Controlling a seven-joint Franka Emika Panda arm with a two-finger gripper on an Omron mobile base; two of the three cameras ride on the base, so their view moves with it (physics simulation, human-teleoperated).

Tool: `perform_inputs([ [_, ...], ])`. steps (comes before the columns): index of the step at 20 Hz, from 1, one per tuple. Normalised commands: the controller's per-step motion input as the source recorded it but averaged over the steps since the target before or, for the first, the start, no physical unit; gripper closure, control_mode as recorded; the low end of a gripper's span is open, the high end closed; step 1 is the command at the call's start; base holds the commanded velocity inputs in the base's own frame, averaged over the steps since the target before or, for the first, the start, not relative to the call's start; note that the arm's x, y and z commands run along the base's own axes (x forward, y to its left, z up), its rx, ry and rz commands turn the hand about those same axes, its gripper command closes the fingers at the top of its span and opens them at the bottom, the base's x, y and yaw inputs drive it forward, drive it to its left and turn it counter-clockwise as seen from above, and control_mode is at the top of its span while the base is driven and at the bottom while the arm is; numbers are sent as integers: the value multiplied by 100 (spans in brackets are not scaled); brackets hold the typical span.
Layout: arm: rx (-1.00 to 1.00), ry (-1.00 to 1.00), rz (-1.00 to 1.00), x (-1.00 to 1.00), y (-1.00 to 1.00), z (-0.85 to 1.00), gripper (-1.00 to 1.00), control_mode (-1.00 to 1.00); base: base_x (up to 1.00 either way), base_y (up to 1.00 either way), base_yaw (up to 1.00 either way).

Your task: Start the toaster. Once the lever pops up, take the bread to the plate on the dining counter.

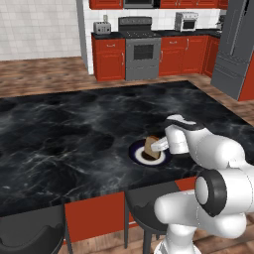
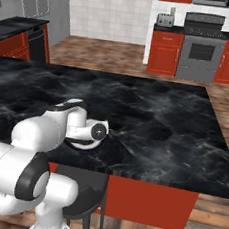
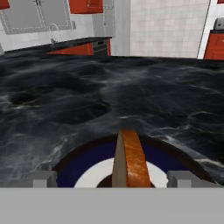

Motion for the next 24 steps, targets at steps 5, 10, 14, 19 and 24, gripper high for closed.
perform_inputs([
  [5, 0, 0, 0, 0, 0, 30, -100, -100, 0, 0, 0],
  [10, 0, 0, 0, 0, 0, 27, -100, -100, 0, 0, 0],
  [14, 0, 0, 0, 0, 4, 24, -100, -100, 0, 0, 0],
  [19, 0, 1, 0, 0, 10, 28, -100, -100, 0, 0, 0],
  [24, 0, 4, 0, -21, 1, 45, -100, -100, 0, 0, 0],
])
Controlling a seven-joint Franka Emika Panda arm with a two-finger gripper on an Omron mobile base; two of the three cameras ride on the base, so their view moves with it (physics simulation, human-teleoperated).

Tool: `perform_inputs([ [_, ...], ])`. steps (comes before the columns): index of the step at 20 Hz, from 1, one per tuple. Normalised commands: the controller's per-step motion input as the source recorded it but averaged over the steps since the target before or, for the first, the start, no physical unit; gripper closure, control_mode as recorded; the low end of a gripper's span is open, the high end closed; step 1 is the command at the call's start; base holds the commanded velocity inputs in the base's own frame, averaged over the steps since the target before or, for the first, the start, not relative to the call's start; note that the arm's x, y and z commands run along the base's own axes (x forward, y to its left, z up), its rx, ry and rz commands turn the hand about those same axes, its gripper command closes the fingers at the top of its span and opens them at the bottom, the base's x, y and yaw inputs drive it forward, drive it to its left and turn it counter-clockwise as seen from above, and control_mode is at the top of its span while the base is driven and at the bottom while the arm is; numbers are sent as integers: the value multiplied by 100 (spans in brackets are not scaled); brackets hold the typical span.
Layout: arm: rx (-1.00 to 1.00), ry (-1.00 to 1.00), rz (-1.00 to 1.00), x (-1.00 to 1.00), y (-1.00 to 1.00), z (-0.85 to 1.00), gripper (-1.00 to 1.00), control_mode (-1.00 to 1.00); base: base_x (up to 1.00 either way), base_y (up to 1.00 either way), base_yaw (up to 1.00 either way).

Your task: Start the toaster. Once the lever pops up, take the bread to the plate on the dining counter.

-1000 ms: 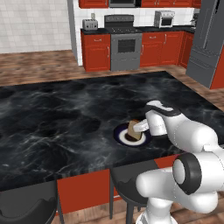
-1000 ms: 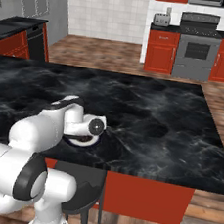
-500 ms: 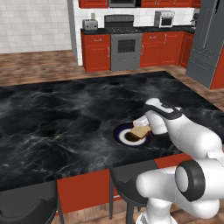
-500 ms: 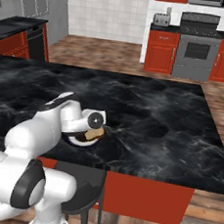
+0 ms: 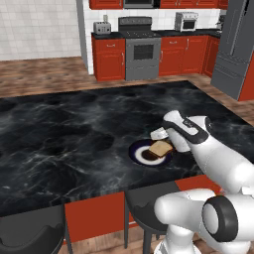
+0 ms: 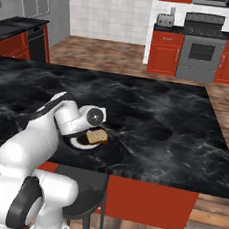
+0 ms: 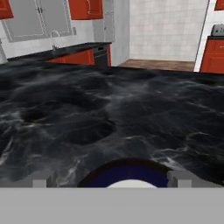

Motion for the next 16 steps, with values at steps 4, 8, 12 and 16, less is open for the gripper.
perform_inputs([
  [4, 0, 4, 0, -34, -8, 39, -100, -100, 0, 0, 0],
  [8, 0, 7, 0, -41, -25, 36, -100, -100, 0, 0, 0],
  [12, 0, 14, -3, -39, -29, 31, -100, -100, 0, 0, 0],
  [16, 0, 18, -15, -49, -12, 34, -100, -100, 0, 0, 0],
])
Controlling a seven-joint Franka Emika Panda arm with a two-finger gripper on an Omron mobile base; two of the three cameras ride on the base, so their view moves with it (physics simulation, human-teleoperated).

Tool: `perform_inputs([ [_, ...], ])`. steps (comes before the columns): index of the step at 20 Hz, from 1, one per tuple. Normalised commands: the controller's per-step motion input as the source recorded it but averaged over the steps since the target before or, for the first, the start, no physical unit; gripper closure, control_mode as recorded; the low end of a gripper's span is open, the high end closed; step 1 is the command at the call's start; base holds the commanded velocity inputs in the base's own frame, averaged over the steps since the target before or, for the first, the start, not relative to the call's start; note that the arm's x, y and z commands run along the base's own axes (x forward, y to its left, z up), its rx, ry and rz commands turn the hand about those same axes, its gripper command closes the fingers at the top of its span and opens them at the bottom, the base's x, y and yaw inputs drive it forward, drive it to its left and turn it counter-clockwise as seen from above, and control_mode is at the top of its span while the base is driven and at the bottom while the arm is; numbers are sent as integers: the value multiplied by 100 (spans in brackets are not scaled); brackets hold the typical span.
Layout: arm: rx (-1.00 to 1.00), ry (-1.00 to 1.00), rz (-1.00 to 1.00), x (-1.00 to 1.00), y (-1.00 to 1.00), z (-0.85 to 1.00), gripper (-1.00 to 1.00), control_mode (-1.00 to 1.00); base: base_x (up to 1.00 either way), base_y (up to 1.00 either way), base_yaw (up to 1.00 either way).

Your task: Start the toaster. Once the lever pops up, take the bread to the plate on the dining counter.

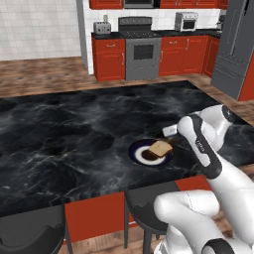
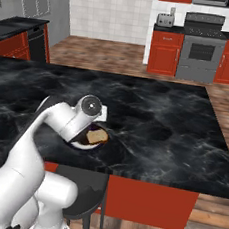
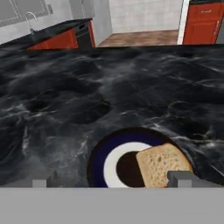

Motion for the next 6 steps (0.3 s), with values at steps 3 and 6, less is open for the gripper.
perform_inputs([
  [3, 0, 17, -24, -64, 0, 36, -100, -100, 0, 0, 0],
  [6, -3, 12, -26, -62, 0, 27, -100, -100, 0, 0, 0],
])
